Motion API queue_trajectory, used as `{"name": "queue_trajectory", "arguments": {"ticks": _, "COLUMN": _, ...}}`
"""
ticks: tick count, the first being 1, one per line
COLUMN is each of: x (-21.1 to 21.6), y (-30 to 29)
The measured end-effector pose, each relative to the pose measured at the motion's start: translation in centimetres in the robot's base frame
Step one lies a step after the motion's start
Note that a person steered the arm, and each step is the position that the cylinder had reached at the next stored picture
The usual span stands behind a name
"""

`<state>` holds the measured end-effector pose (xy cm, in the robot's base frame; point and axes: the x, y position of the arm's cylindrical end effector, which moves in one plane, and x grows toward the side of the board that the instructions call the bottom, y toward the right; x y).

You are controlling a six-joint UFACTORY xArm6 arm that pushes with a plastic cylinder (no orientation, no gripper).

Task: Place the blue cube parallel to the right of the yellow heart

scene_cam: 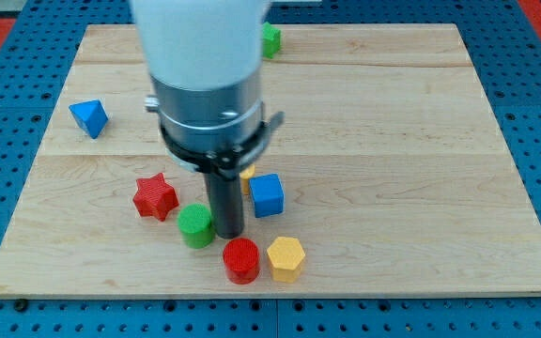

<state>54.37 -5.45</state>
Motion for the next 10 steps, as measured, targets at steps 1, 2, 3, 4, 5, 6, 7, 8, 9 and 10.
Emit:
{"name": "queue_trajectory", "arguments": {"ticks": 1, "x": -2.6, "y": 0.0}}
{"name": "queue_trajectory", "arguments": {"ticks": 2, "x": -3.8, "y": 2.9}}
{"name": "queue_trajectory", "arguments": {"ticks": 3, "x": -2.5, "y": 4.0}}
{"name": "queue_trajectory", "arguments": {"ticks": 4, "x": -1.7, "y": 6.6}}
{"name": "queue_trajectory", "arguments": {"ticks": 5, "x": -1.7, "y": 9.9}}
{"name": "queue_trajectory", "arguments": {"ticks": 6, "x": 1.2, "y": 12.2}}
{"name": "queue_trajectory", "arguments": {"ticks": 7, "x": 2.4, "y": 13.6}}
{"name": "queue_trajectory", "arguments": {"ticks": 8, "x": 0.7, "y": 13.6}}
{"name": "queue_trajectory", "arguments": {"ticks": 9, "x": -2.0, "y": 13.6}}
{"name": "queue_trajectory", "arguments": {"ticks": 10, "x": -4.7, "y": 12.8}}
